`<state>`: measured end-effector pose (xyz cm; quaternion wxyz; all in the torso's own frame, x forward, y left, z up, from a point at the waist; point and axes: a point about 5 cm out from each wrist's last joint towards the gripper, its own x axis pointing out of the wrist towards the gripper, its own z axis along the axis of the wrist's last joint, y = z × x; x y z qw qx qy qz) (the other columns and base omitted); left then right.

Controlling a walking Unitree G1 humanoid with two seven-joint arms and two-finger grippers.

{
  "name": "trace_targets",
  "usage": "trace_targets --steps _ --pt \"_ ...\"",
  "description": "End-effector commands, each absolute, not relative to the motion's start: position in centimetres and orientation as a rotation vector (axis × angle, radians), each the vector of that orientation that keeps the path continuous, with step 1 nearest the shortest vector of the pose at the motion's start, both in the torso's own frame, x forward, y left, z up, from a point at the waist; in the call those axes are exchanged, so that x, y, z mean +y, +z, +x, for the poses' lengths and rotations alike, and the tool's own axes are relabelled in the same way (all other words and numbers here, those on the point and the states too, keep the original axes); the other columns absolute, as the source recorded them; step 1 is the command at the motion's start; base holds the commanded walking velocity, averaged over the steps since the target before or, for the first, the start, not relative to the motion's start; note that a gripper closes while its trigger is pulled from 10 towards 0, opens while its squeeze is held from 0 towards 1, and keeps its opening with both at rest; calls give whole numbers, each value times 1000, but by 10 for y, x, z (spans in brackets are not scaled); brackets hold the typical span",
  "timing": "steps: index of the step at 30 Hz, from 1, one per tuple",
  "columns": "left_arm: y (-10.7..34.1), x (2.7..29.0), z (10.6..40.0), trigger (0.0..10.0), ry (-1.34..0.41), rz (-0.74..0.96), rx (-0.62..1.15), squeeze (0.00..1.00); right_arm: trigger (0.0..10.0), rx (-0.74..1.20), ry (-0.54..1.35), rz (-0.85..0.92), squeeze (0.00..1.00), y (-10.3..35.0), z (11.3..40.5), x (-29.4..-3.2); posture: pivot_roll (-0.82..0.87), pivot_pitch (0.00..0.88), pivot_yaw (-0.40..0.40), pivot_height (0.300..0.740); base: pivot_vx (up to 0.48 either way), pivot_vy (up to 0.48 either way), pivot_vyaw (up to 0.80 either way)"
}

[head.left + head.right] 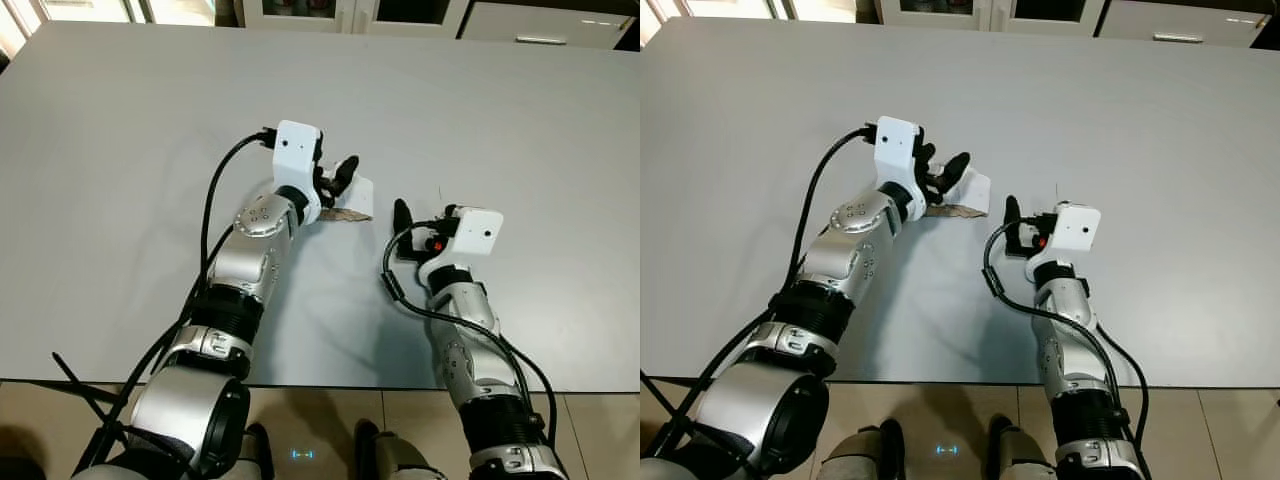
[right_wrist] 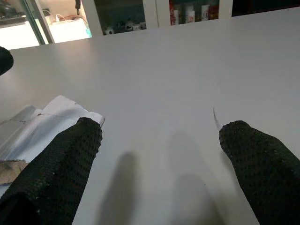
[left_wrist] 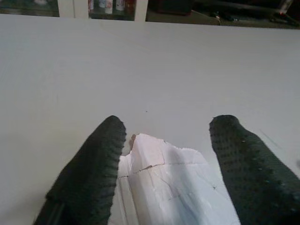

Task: Picking trash to rubbish bin

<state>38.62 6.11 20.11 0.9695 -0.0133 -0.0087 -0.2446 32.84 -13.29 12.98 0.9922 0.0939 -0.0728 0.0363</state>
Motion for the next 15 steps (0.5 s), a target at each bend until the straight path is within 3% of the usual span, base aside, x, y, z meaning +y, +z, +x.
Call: trace_targets --steps 1,15 --pt "201 57 385 10000 -513 2 -13 1000 10000 -138 54 187 0 125 326 -135 -87 200 6 740 0 0 0" --pt "199 54 386 10000 -501 45 11 1000 10000 -123 80 203 0 121 324 -124 -84 197 9 740 0 0 0"
